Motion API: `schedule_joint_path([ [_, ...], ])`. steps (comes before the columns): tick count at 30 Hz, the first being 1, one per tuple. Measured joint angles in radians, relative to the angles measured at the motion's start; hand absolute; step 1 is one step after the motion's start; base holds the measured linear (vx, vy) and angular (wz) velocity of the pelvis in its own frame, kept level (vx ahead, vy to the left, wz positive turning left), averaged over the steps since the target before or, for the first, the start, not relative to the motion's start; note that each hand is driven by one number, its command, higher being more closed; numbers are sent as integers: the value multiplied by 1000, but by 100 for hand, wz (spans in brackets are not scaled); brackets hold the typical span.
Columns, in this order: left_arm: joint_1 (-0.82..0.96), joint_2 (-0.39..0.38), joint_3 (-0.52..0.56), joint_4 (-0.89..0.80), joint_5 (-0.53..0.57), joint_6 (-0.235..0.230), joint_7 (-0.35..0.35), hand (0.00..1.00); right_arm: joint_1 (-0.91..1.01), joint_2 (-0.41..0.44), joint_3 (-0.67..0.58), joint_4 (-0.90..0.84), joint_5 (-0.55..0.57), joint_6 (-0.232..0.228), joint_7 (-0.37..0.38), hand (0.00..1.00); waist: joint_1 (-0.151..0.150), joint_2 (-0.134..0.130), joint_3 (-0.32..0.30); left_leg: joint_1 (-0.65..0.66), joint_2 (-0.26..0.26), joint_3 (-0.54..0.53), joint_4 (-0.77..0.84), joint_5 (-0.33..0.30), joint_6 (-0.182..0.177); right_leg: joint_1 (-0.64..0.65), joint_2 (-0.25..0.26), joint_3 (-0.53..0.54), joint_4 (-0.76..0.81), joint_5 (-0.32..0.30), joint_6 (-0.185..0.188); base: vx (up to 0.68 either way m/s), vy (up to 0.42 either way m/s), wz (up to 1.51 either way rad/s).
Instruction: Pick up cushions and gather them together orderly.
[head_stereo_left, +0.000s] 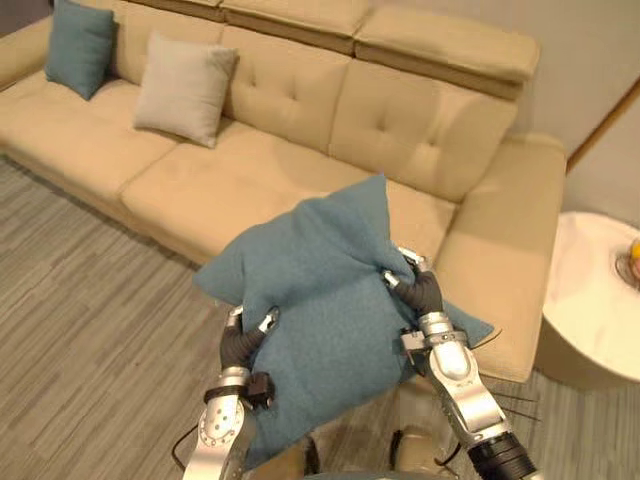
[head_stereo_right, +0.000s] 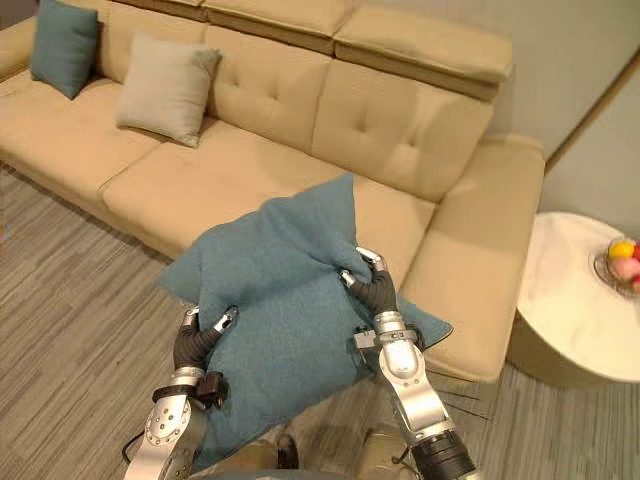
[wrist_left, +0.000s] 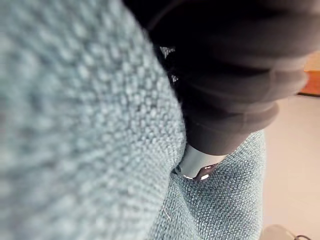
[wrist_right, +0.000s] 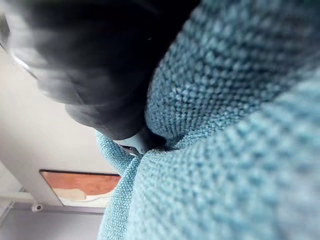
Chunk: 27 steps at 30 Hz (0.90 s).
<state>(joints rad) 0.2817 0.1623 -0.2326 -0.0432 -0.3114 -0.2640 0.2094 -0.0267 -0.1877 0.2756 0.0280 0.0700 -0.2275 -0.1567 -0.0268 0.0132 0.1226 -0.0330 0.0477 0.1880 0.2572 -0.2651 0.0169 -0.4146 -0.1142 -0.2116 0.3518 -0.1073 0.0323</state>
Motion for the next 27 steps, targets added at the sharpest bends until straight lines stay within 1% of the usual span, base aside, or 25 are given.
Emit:
schedule_joint_path([
  [1,0,1,-1,3,1,0,-4,100,5,0,0,-1,0,0,0,100,-4,-5,-3,18,-5,-5,-9,-5,-13,6,17,-8,-68,49,-13,450,-93,66],
  [2,1,5,-2,6,1,3,-12,100,23,3,-3,-4,0,0,1,100,-14,-24,-15,44,-25,-21,-14,-19,-34,11,26,-9,-144,151,-33,489,-150,64],
  [3,-19,-26,-10,49,11,7,-30,100,65,-17,-23,-7,10,-1,3,100,-15,3,-31,76,-11,-54,6,-56,-72,17,35,-19,-108,235,-97,491,-145,59],
  [4,-23,-37,-15,58,12,8,-34,100,75,-20,-34,-4,10,1,5,100,-17,26,-36,69,13,-52,35,-56,-88,30,45,-38,-109,227,-103,492,-141,58],
  [5,-33,-39,-23,63,17,8,-36,100,86,-18,-50,-4,11,3,6,100,-26,33,-40,33,27,-50,124,-52,-122,53,52,-45,-120,179,-99,454,-138,21],
  [6,-45,-41,-30,69,19,8,-37,100,90,-19,-63,-4,11,5,6,100,-21,48,-38,-31,74,-36,294,-30,-159,89,83,-48,-139,154,-101,534,-177,2],
  [7,-47,-44,-31,77,19,9,-43,100,96,-20,-66,-5,11,8,6,100,-12,57,-33,-76,118,-26,448,17,-176,137,115,-39,-167,149,-115,515,-175,-37],
  [8,-44,-43,-31,89,19,9,-51,100,103,-19,-66,-6,11,10,6,100,-6,59,-32,-111,166,-10,575,41,-171,190,143,-27,-196,141,-123,407,-102,-63],
  [9,-40,-43,-32,94,19,12,-56,100,116,-17,-66,-22,12,10,6,100,4,57,-33,-142,212,29,678,23,-150,247,161,-2,-224,132,-128,376,-63,-77],
  [10,-43,-45,-31,93,19,12,-57,100,127,-17,-70,-59,11,10,5,100,10,51,-36,-177,230,65,685,-5,-103,277,163,26,-245,122,-133,367,-52,-71],
  [11,-46,-46,-31,92,19,11,-58,100,128,-18,-73,-76,11,10,5,100,10,50,-36,-195,231,71,664,-19,-80,287,162,45,-254,121,-133,356,-15,-83],
  [12,-51,-51,-29,91,19,8,-58,100,123,-17,-76,-98,10,7,5,100,15,49,-36,-232,226,65,587,-35,-54,294,161,87,-264,123,-131,378,53,-98],
  [13,-54,-57,-25,91,19,7,-58,100,115,-16,-77,-97,10,6,5,100,18,48,-36,-250,211,23,487,-34,-55,303,160,132,-270,124,-128,361,87,-107],
  [14,-55,-62,-21,91,19,7,-58,100,112,-16,-78,-93,10,6,5,100,21,48,-36,-253,200,-7,432,-33,-57,309,159,156,-270,124,-127,324,153,-117],
  [15,-55,-68,-14,91,22,8,-59,100,109,-16,-78,-89,10,9,5,100,31,46,-34,-248,174,-88,313,-21,-79,322,157,199,-271,121,-119,195,147,-98],
  [16,-55,-69,-12,91,24,8,-59,100,110,-16,-78,-88,9,9,5,100,33,47,-35,-245,161,-129,260,-10,-97,327,156,218,-270,120,-112,219,214,-124],
  [17,-58,-69,-10,91,31,8,-58,100,110,-15,-78,-86,7,9,5,100,34,49,-35,-221,151,-182,153,26,-141,339,157,250,-271,118,-87,187,251,-119],
  [18,-58,-71,-11,91,33,8,-58,100,110,-17,-78,-85,6,9,5,100,33,61,-37,-197,161,-189,65,107,-145,352,164,285,-271,106,-56,176,279,-127],
  [19,-58,-79,-11,92,37,8,-58,100,111,-19,-82,-86,4,9,5,100,26,84,-42,-188,174,-189,32,203,-144,360,177,306,-274,96,-39,129,259,-98],
  [20,-60,-80,-10,94,39,8,-58,100,110,-13,-84,-78,-2,9,5,100,17,91,-44,-185,182,-181,34,186,-163,363,180,325,-276,91,-24,126,356,-84],
  [21,-68,-62,-3,101,40,8,-58,100,117,18,-84,-68,-2,11,5,100,6,54,-47,-161,154,-129,18,179,-145,354,142,358,-279,95,6,111,334,-70],
  [22,-69,-55,-2,101,40,8,-58,100,117,27,-84,-69,-3,11,5,100,1,39,-49,-157,140,-104,9,176,-140,348,126,372,-284,91,19,82,363,-73],
  [23,-68,-51,-2,101,40,8,-58,100,117,32,-84,-68,-5,11,5,100,-2,28,-49,-153,124,-69,4,173,-125,336,107,401,-285,94,33,21,205,-72],
  [25,-66,-44,-2,101,41,9,-58,100,114,32,-77,-65,-24,11,5,100,10,21,-49,-139,104,16,2,154,-96,319,74,467,-308,114,61,6,230,-90],
  [27,-66,-19,13,101,48,9,-55,100,75,35,-50,-18,-33,11,5,100,16,18,-47,-137,100,84,4,144,-80,290,63,499,-329,144,64,-16,160,-96],
])
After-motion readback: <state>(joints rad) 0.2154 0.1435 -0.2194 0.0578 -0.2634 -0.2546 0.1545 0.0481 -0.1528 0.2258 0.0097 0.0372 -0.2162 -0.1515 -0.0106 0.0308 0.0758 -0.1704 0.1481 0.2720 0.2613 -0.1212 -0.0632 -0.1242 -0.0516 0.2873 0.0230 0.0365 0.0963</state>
